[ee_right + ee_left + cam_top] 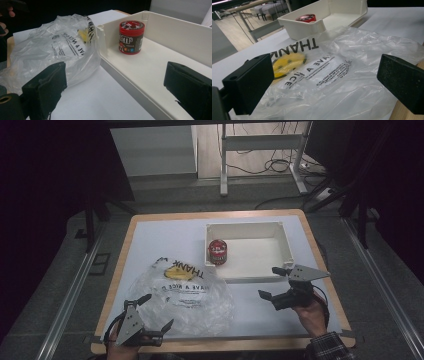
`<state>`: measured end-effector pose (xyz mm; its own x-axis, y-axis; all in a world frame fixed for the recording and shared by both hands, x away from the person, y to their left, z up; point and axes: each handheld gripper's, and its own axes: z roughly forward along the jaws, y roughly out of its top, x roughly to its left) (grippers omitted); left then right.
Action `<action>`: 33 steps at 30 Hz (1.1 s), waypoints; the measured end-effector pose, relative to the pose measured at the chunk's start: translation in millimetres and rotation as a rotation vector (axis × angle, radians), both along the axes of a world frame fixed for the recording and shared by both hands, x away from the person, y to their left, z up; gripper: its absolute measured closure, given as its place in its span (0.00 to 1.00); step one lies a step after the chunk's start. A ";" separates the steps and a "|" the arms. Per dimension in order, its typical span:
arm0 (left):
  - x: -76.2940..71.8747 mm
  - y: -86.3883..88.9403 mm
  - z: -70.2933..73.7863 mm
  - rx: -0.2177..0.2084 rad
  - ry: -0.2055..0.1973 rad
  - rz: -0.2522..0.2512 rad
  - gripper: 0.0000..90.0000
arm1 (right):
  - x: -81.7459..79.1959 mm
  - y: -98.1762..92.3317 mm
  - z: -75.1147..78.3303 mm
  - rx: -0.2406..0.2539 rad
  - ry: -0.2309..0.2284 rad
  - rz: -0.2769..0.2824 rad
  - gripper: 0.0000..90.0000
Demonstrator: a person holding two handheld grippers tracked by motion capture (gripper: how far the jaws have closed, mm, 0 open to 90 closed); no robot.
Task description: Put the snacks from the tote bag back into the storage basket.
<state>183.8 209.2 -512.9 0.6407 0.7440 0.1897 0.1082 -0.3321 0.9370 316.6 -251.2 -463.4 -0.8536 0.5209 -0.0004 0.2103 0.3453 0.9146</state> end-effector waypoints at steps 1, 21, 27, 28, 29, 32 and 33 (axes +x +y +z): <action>0.0 0.0 0.0 0.000 0.000 0.000 0.01 | -0.5 -1.0 0.0 -0.001 -0.001 0.001 0.05; 0.2 0.1 -0.2 -0.001 0.000 0.004 0.01 | -14.3 -26.0 -0.9 0.003 -0.009 -0.045 0.05; 0.1 0.0 -0.2 0.002 0.000 0.002 0.01 | -18.6 -34.6 -4.8 -0.010 0.000 -0.060 0.05; 0.1 0.0 -0.2 0.001 0.001 0.003 0.01 | -19.2 -35.7 -5.7 -0.014 0.004 -0.062 0.05; 0.2 0.0 -0.2 0.001 0.001 0.003 0.01 | -19.7 -36.5 -6.4 -0.016 0.005 -0.064 0.05; 0.2 -0.7 -0.2 -0.004 0.000 0.002 0.01 | -20.8 -38.1 -6.2 -0.019 0.004 -0.069 0.05; 0.4 -0.6 0.1 -0.001 0.000 0.002 0.01 | -20.7 -38.2 -5.9 -0.017 -0.001 -0.070 0.05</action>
